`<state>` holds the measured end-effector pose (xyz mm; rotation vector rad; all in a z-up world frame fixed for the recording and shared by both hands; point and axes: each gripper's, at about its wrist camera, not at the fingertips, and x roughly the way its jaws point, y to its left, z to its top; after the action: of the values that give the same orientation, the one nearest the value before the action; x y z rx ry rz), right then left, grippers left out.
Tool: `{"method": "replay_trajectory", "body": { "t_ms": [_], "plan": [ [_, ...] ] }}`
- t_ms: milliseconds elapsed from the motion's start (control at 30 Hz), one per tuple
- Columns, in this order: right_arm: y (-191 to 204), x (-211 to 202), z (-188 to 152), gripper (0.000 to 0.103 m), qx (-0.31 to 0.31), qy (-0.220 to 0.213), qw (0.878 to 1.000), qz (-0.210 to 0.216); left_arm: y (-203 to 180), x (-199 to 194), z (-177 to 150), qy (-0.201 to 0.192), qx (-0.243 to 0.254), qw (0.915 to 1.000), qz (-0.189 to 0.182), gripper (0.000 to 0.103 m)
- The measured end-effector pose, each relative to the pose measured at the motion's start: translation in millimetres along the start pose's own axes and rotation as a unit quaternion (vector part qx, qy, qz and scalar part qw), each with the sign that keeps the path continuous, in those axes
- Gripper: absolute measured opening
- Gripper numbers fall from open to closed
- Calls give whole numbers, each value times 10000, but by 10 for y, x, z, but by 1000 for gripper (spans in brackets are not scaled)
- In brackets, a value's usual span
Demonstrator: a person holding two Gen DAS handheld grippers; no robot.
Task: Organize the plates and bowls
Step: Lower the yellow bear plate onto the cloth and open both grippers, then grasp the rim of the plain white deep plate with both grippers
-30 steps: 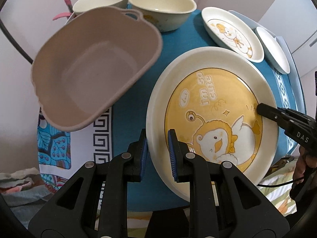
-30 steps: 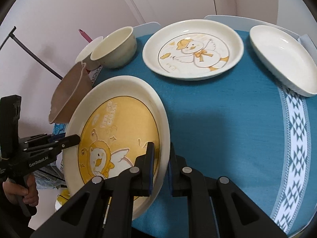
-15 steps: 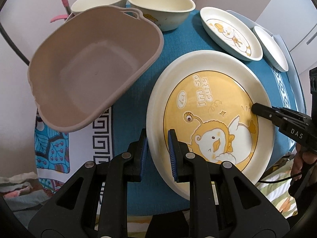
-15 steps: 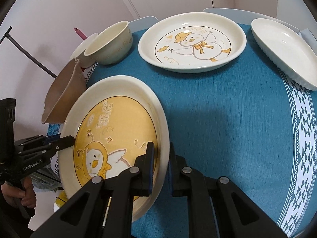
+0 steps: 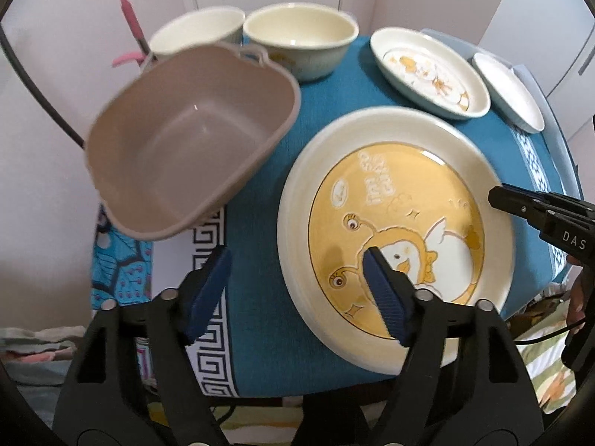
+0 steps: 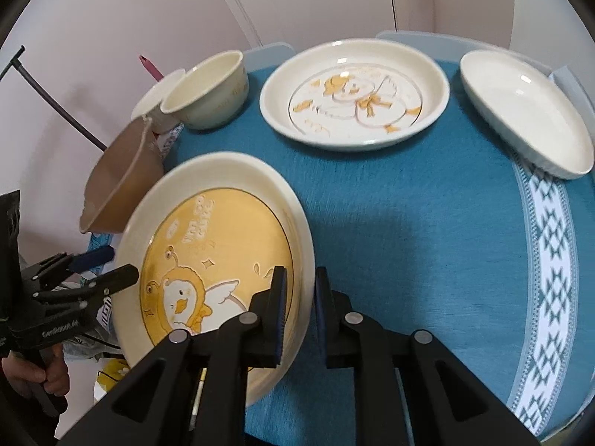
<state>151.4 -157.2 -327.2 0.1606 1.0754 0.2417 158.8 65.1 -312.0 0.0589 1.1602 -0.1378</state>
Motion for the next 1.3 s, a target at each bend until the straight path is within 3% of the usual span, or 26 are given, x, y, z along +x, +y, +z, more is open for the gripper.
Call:
{"method": "replay_trajectory", "body": {
  "t_ms": [67, 133, 167, 200, 233, 300, 367, 467, 533, 667, 733, 800, 900, 967, 1167, 1233, 1300],
  "plan": [
    [17, -90, 7, 27, -64, -72, 9999, -52, -43, -112, 19, -50, 40, 10000, 4, 73],
    [41, -197, 18, 53, -106, -139, 9998, -75, -117, -296, 49, -195, 120, 9997, -15, 73],
    [54, -261, 28, 75, -119, -173, 9998, -62, -139, -366, 62, -263, 149, 9995, -30, 75],
    [65, -354, 34, 90, -130, -244, 9996, -56, -178, -478, 90, -381, 194, 9991, -57, 79],
    [74, -428, 38, 92, -140, -322, 9994, -73, -220, -596, 127, -528, 243, 9983, -94, 82],
    [91, -611, 51, 92, -197, -538, 9982, -172, -291, -783, 218, -820, 336, 9959, -164, 97],
    [117, -771, 73, 93, -235, -742, 9966, -281, -384, -966, 330, -1167, 456, 9918, -256, 102],
    [61, -1034, 132, 102, -113, -1107, 9931, -355, -531, -1157, 534, -1549, 639, 9845, -512, 103],
    [-31, -1224, 154, 102, 68, -1329, 9902, -416, -631, -1212, 669, -1655, 728, 9809, -719, 103],
    [-257, -1447, 162, 102, 328, -1248, 9893, -685, -914, -1256, 998, -1692, 899, 9759, -1042, 103],
    [-395, -1575, 153, 103, 393, -1289, 9854, -1037, -1057, -1234, 1163, -1712, 983, 9718, -1291, 103],
    [-568, -1690, 186, 103, 586, -1407, 9787, -1375, -1246, -1172, 1340, -1678, 1092, 9684, -1488, 103],
    [-837, -1786, 226, 103, 891, -1505, 9730, -1507, -1550, -1011, 1568, -1574, 1305, 9637, -1717, 103],
    [-1083, -1761, 286, 103, 1151, -1435, 9715, -1493, -1745, -861, 1726, -1457, 1408, 9597, -1946, 103],
    [-1810, -1504, 489, 102, 1819, -1181, 9695, -1145, -2357, -118, 2281, -870, 1649, 9638, -1907, 101],
    [-1986, -1379, 546, 100, 1919, -1150, 9687, -1075, -2509, 180, 2416, -630, 1714, 9666, -1798, 94],
    [-2153, -1221, 597, 88, 2066, -1072, 9683, -911, -2652, 440, 2528, -399, 1797, 9685, -1675, 82]
  ]
}}
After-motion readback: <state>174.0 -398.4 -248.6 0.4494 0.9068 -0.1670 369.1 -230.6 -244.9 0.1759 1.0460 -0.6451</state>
